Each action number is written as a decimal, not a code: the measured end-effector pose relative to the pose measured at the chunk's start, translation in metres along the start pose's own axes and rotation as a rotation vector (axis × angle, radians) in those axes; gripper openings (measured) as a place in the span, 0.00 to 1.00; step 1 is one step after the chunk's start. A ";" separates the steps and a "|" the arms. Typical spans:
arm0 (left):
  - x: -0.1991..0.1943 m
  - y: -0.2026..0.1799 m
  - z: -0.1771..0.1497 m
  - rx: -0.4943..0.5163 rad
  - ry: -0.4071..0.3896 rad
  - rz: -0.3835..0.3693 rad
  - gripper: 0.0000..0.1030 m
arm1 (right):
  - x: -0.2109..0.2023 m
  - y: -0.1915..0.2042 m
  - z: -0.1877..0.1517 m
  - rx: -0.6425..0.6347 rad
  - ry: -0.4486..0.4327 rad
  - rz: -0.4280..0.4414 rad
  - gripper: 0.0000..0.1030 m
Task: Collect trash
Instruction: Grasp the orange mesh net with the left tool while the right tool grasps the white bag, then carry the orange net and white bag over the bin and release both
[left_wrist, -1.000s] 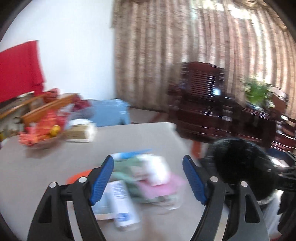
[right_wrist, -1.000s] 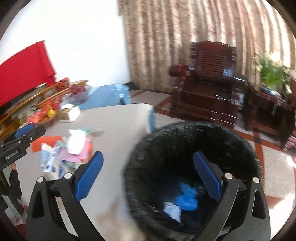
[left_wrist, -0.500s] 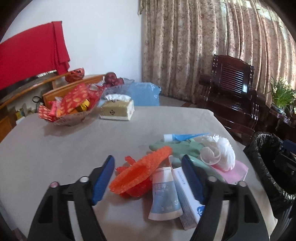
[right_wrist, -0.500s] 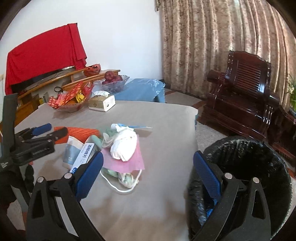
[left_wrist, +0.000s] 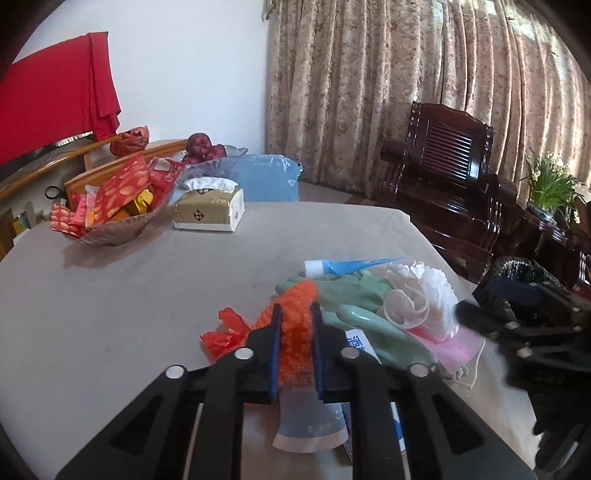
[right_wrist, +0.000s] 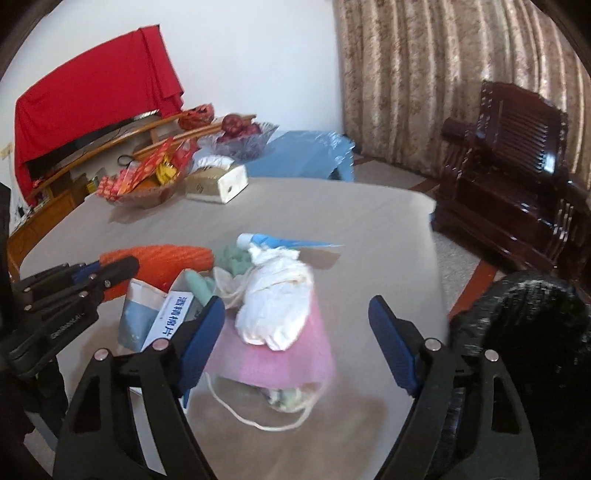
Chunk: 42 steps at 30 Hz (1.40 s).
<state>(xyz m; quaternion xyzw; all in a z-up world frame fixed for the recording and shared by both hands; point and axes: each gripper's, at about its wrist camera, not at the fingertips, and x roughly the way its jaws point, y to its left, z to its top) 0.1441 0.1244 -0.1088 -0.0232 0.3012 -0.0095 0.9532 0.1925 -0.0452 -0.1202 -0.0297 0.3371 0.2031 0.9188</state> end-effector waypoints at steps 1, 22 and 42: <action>-0.001 0.000 0.001 -0.005 -0.004 0.001 0.12 | 0.004 0.002 0.001 -0.004 0.004 -0.001 0.75; -0.040 -0.015 0.024 -0.031 -0.121 0.006 0.11 | -0.016 0.003 0.018 0.014 -0.021 0.114 0.26; -0.088 -0.082 0.047 0.018 -0.229 -0.135 0.10 | -0.129 -0.031 0.030 0.019 -0.203 0.038 0.26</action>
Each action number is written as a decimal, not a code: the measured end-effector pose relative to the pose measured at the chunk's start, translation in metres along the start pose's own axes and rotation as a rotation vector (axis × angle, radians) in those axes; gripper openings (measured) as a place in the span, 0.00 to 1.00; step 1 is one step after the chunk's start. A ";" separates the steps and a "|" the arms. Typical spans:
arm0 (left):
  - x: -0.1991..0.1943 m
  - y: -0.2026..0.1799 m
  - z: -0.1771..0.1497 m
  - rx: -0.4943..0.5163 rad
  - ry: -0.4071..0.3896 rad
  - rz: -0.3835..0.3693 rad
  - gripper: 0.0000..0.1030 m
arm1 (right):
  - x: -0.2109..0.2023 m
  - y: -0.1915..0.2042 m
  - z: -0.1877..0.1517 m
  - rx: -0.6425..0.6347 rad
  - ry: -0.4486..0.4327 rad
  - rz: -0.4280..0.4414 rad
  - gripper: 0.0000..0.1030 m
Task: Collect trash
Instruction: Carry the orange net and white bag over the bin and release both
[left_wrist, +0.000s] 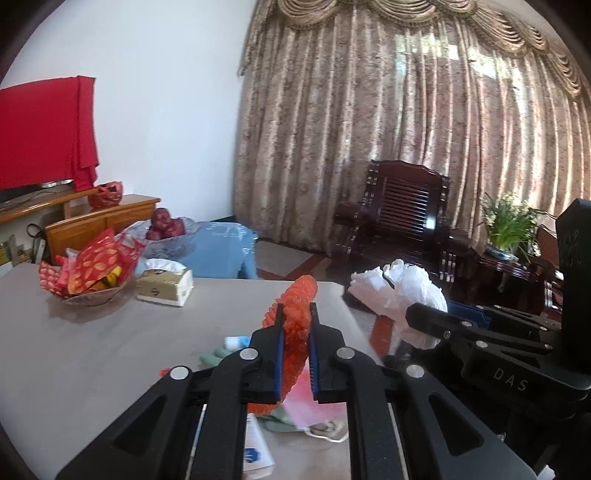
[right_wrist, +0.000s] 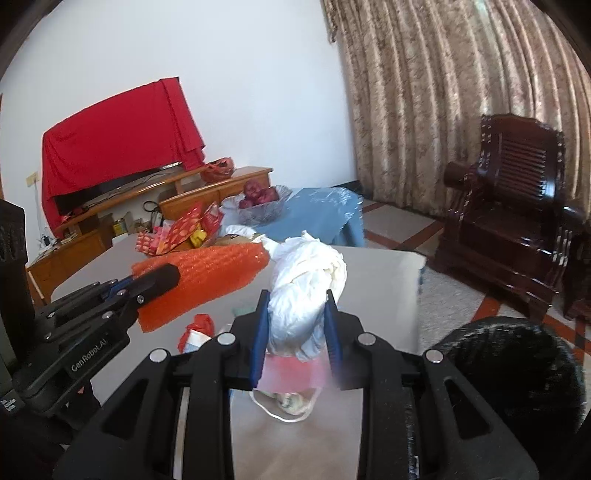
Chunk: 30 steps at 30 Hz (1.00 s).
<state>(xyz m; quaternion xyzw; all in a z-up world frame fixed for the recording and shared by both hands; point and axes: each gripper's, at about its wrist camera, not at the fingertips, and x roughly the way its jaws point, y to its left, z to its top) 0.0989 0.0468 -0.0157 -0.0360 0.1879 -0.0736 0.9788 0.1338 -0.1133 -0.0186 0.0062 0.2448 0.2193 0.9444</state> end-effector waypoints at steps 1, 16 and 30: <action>0.001 -0.005 0.000 0.005 0.003 -0.008 0.10 | -0.004 -0.004 -0.001 0.000 -0.001 -0.013 0.26; 0.029 -0.085 -0.019 0.053 0.094 -0.181 0.10 | -0.058 -0.084 -0.043 0.093 0.027 -0.224 0.26; 0.070 -0.176 -0.037 0.129 0.147 -0.333 0.10 | -0.093 -0.169 -0.089 0.180 0.048 -0.445 0.26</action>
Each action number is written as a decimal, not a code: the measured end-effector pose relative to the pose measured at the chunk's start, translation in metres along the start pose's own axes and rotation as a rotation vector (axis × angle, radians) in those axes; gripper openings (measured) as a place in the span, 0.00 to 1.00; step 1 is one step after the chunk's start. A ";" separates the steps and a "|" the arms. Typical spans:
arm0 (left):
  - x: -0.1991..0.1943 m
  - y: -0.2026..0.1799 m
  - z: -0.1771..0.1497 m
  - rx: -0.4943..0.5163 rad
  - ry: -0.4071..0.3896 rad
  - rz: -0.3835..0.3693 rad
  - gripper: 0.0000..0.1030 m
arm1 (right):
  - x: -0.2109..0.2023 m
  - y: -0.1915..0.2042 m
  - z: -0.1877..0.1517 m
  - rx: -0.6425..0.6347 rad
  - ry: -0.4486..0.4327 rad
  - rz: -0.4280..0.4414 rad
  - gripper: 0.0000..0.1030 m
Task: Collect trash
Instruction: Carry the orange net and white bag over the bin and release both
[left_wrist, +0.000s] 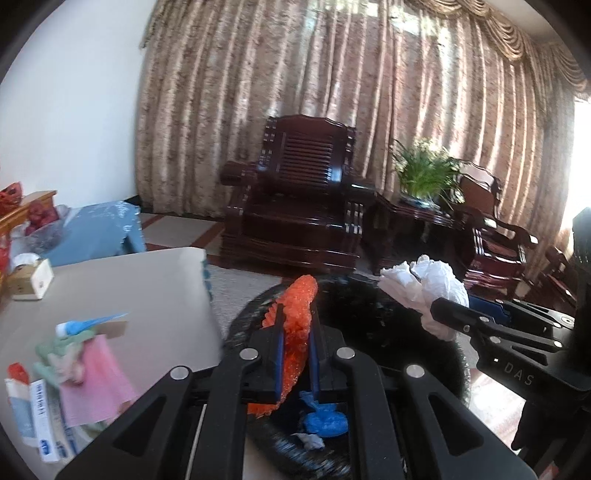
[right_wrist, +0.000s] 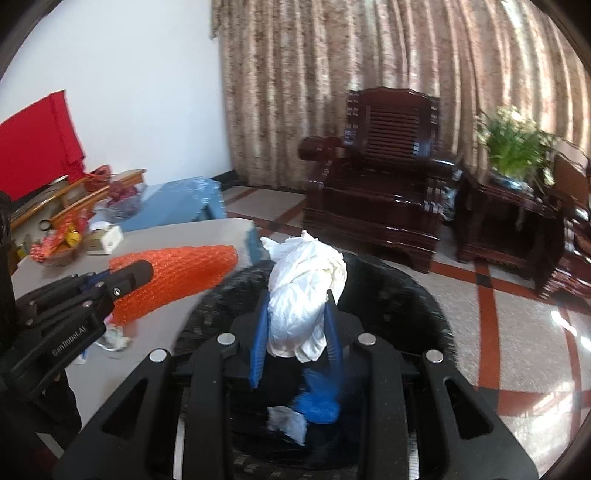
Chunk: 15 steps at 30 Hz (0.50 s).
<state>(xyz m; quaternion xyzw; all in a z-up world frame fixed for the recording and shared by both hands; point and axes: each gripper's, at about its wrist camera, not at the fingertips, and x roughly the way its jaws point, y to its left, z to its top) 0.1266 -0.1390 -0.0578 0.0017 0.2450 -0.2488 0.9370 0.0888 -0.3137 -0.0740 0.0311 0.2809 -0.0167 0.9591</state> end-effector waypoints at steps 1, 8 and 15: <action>0.005 -0.004 0.000 0.003 0.005 -0.009 0.10 | 0.003 -0.008 -0.003 0.008 0.008 -0.014 0.26; 0.042 -0.032 0.000 0.026 0.048 -0.066 0.11 | 0.023 -0.037 -0.019 0.033 0.050 -0.092 0.32; 0.051 -0.028 -0.003 0.006 0.084 -0.093 0.54 | 0.028 -0.052 -0.036 0.079 0.074 -0.147 0.72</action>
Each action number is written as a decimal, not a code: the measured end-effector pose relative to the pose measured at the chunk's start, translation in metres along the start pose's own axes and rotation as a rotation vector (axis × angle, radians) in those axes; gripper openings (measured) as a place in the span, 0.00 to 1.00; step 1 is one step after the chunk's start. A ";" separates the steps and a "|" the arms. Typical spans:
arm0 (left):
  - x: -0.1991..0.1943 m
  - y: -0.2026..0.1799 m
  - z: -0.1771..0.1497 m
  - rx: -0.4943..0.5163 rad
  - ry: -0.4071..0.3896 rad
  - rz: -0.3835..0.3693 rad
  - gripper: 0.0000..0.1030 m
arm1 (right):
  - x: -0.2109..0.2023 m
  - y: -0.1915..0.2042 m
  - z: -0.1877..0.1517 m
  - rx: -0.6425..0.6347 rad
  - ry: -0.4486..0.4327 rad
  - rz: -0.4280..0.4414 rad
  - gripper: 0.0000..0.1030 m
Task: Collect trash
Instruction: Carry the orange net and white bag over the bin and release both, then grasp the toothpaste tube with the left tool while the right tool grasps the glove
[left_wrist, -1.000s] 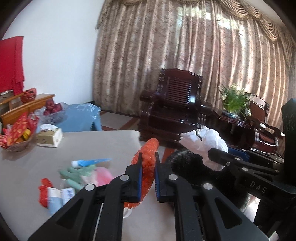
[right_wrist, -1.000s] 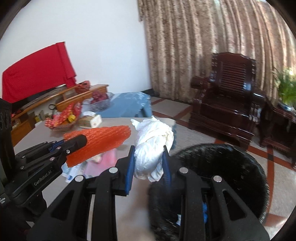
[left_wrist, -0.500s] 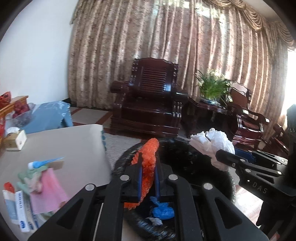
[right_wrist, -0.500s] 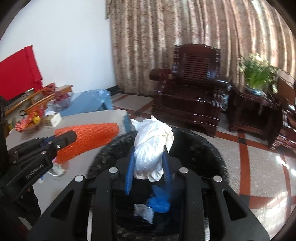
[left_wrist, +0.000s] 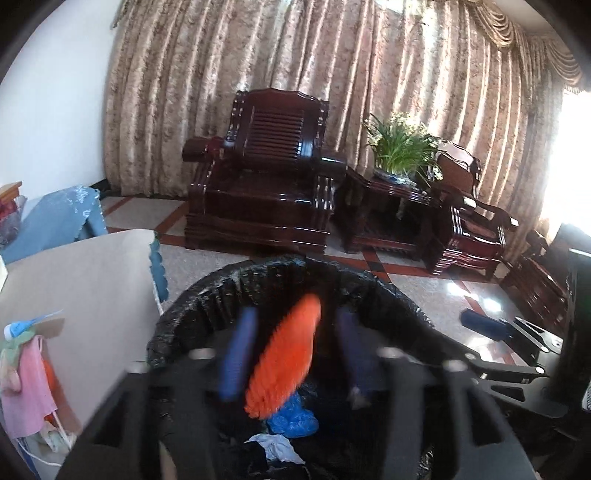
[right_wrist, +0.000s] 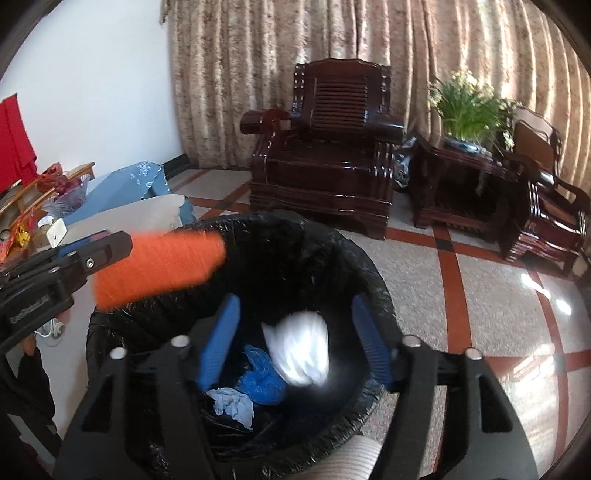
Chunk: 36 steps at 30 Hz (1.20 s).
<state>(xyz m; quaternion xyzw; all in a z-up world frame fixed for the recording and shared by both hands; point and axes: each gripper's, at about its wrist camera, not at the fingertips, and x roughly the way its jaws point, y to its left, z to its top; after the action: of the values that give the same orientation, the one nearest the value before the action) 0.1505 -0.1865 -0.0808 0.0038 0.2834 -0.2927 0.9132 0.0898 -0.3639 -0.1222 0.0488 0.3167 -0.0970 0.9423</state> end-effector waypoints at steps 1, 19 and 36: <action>-0.003 0.002 -0.001 -0.001 -0.005 0.003 0.56 | -0.002 0.000 -0.002 0.004 -0.008 -0.006 0.81; -0.143 0.127 -0.032 -0.045 -0.115 0.439 0.80 | -0.028 0.113 0.013 -0.058 -0.085 0.219 0.95; -0.181 0.239 -0.108 -0.264 0.000 0.638 0.72 | -0.028 0.244 -0.007 -0.258 -0.058 0.399 0.95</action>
<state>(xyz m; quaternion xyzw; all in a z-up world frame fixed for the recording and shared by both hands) 0.1018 0.1268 -0.1153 -0.0260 0.3034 0.0466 0.9514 0.1158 -0.1205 -0.1035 -0.0130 0.2836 0.1310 0.9499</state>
